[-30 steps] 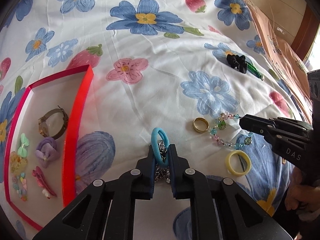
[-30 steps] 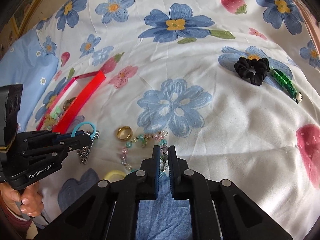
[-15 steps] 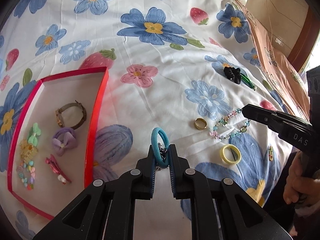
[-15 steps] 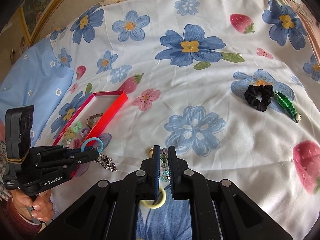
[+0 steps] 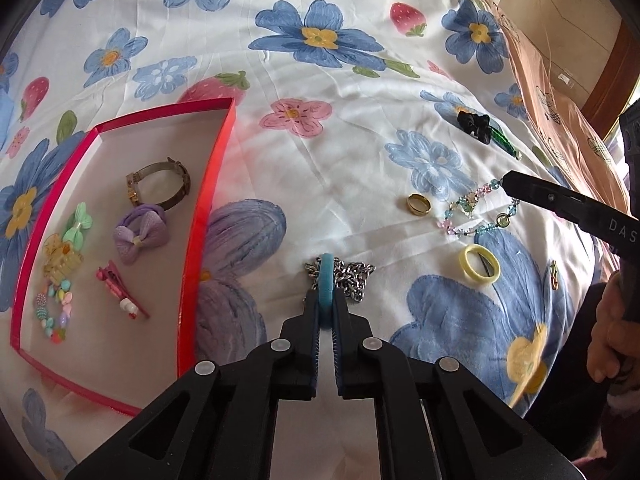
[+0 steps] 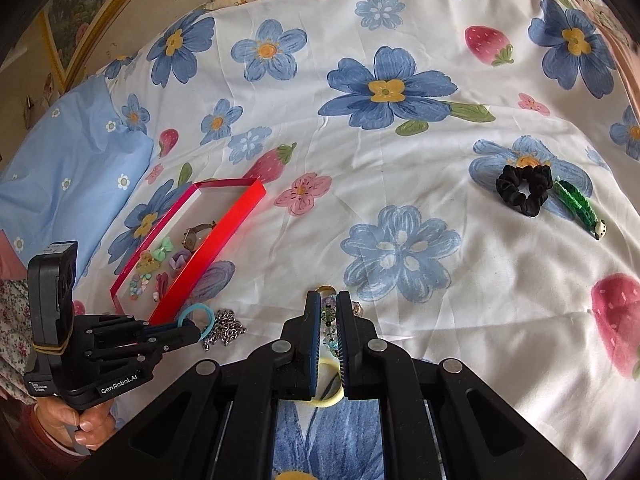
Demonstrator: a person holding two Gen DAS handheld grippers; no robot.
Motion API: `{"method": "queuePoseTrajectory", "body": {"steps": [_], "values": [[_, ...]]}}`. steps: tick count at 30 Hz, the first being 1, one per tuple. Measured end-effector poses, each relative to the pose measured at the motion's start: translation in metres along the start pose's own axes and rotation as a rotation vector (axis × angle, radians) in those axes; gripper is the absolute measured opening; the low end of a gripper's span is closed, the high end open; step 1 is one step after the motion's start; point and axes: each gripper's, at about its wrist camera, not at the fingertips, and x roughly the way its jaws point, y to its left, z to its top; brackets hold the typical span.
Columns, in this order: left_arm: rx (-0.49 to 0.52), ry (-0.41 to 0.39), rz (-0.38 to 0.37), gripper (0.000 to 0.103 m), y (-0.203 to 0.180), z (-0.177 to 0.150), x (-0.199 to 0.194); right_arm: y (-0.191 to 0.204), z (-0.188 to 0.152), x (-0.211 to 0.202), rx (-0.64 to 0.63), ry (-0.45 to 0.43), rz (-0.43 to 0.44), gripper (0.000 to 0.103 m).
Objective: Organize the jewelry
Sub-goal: 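Grasp the beaded bracelet with the right tool while the left tool lifts the blue hair tie, then carry the blue hair tie and bracelet into the red box and release both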
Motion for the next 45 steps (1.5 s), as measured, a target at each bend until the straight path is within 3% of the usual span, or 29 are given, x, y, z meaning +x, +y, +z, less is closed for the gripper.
{"method": "queuePoseTrajectory", "body": {"steps": [12,22,32,45], "values": [[-0.050,-0.099,0.033,0.004,0.027,-0.002,-0.045,0.029,0.012,-0.003,-0.043,-0.019,0.043,0.007],[-0.143,-0.171,0.084,0.004,0.069,-0.011,-0.086,0.085,0.036,0.007,-0.136,-0.039,0.120,0.007],[-0.236,-0.177,0.120,0.004,0.112,-0.020,-0.097,0.141,0.044,0.034,-0.208,-0.010,0.215,0.007],[-0.336,-0.145,0.140,0.004,0.158,-0.027,-0.081,0.193,0.042,0.083,-0.253,0.055,0.297,0.007]]}}
